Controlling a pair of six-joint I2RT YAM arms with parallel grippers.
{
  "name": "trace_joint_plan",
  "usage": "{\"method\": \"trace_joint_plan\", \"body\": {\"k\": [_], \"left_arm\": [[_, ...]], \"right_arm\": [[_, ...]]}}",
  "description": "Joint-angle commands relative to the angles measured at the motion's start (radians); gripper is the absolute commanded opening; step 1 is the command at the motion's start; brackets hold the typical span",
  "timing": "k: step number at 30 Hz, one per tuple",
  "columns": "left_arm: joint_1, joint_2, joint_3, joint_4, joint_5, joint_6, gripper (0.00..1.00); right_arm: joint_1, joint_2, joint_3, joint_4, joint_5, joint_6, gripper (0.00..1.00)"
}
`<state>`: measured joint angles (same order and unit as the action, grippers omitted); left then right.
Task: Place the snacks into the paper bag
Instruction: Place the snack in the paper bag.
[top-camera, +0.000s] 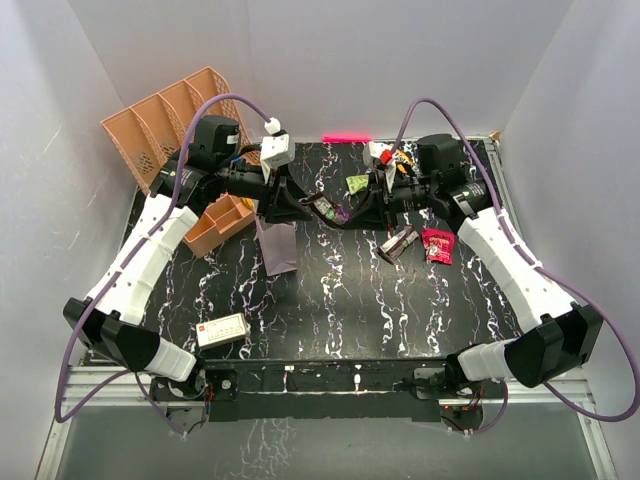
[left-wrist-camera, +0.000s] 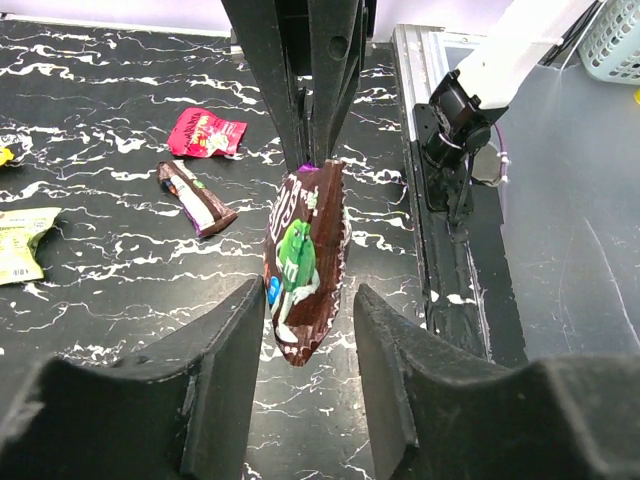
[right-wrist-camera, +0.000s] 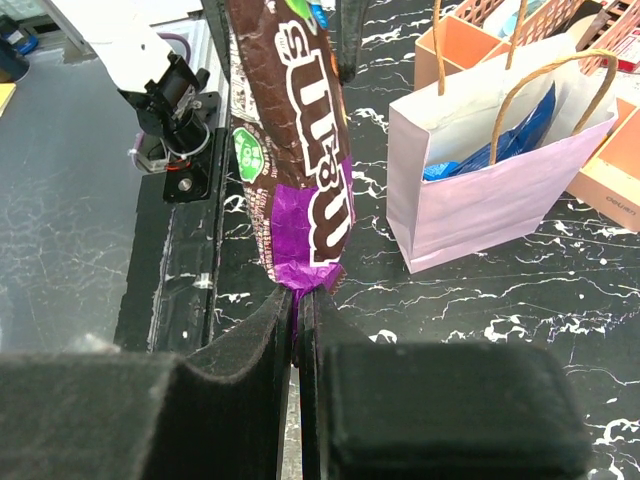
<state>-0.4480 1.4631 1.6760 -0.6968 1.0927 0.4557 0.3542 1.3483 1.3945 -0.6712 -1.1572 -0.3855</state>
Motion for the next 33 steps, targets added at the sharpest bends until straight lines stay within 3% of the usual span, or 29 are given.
{"method": "trace_joint_plan", "body": {"k": [1,7,13,18,25,33], "left_arm": [[-0.005,-0.027,0.037,-0.015,0.039,0.038,0.36],[-0.004,-0.034,0.029,-0.027,0.032,0.056,0.17],[-0.005,-0.051,0.020,-0.048,-0.002,0.074,0.11],[-0.004,-0.076,0.019,-0.070,-0.092,0.063,0.00],[-0.003,-0.127,0.040,-0.111,-0.297,0.015,0.00],[-0.001,-0.200,0.052,-0.212,-0.587,-0.012,0.00]], "right_arm": [[0.007,0.001,-0.001,0.031,-0.007,-0.019,0.08],[0.010,0.008,0.000,0.022,-0.004,-0.027,0.08],[0.011,0.004,-0.009,0.046,0.033,-0.004,0.10],[0.011,-0.013,-0.031,0.065,0.080,0.008,0.28],[0.010,-0.038,-0.055,0.068,0.180,0.010,0.61],[-0.004,-0.063,-0.081,0.071,0.305,0.007,0.66]]}}
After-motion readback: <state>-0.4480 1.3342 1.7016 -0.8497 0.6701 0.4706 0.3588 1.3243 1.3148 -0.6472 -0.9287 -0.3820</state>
